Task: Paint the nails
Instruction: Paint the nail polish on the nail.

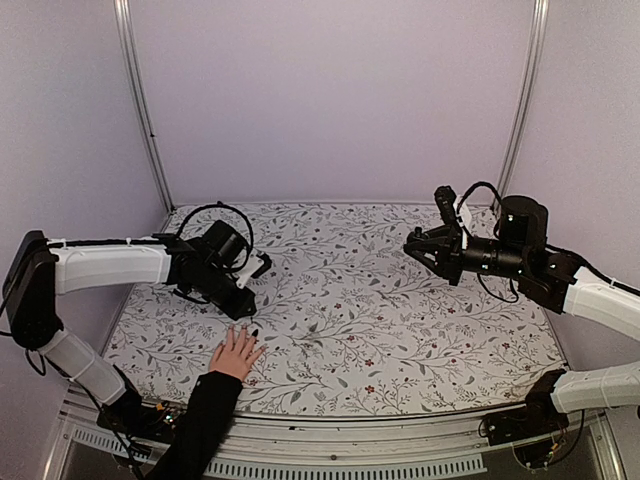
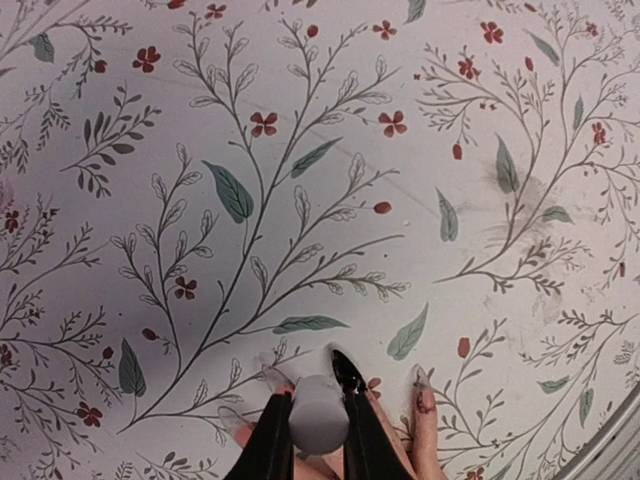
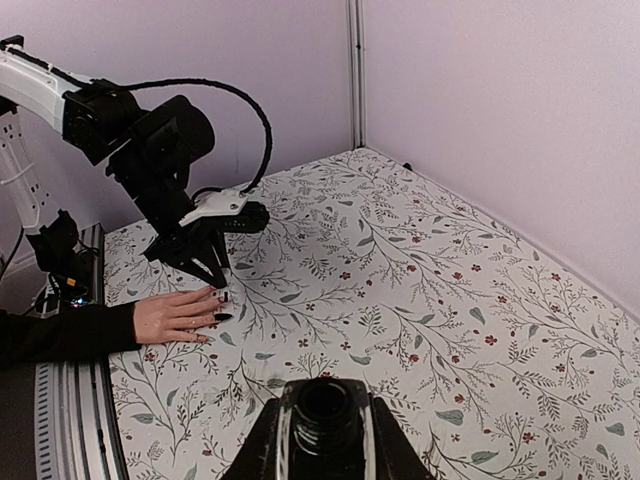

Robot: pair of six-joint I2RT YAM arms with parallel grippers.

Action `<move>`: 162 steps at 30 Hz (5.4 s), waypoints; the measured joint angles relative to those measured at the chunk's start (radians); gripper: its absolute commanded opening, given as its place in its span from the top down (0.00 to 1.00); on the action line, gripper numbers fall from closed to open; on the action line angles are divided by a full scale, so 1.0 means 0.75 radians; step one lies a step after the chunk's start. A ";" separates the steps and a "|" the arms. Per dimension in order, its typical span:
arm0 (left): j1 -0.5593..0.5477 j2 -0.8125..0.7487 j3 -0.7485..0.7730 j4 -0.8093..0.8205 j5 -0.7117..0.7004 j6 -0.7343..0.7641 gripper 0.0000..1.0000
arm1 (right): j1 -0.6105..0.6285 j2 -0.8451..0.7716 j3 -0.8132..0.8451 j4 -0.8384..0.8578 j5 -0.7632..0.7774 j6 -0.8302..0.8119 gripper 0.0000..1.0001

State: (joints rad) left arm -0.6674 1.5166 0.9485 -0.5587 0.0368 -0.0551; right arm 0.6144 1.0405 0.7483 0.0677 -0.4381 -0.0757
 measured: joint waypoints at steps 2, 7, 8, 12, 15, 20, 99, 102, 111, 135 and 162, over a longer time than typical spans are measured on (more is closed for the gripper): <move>0.000 0.001 -0.002 0.000 0.014 0.000 1.00 | 0.000 0.000 0.000 0.000 0.000 0.000 1.00; -0.001 0.010 -0.009 -0.001 0.041 0.000 1.00 | 0.000 0.000 0.000 0.000 0.000 0.000 1.00; -0.003 0.013 -0.010 -0.001 0.045 0.000 1.00 | 0.000 0.000 0.000 0.000 -0.001 0.000 1.00; -0.008 0.026 -0.012 -0.004 0.054 0.000 1.00 | 0.000 0.000 0.000 0.000 -0.001 0.000 1.00; -0.009 0.038 -0.012 -0.005 0.060 0.000 1.00 | 0.000 0.000 0.000 0.000 -0.001 0.000 1.00; -0.009 0.047 -0.012 -0.006 0.058 0.000 1.00 | 0.000 0.000 0.000 0.000 0.000 0.000 1.00; -0.003 0.085 0.023 0.040 0.121 0.018 1.00 | 0.000 0.000 -0.005 0.000 0.014 0.000 1.00; 0.001 0.037 0.023 0.040 0.116 0.008 1.00 | 0.000 0.000 -0.005 0.000 0.014 0.000 1.00; 0.015 -0.007 0.020 0.019 0.114 -0.052 1.00 | 0.000 -0.001 -0.006 0.000 0.014 0.001 1.00; 0.015 0.056 -0.006 -0.012 0.114 -0.138 1.00 | 0.000 -0.003 -0.007 0.000 0.014 0.001 1.00; 0.016 0.104 -0.012 -0.011 0.098 -0.122 1.00 | 0.000 -0.003 -0.008 0.000 0.014 0.001 1.00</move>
State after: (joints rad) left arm -0.6552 1.5944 0.9394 -0.5667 0.1104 -0.1463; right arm 0.6144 1.0386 0.7425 0.0677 -0.4274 -0.0753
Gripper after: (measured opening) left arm 0.152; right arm 0.223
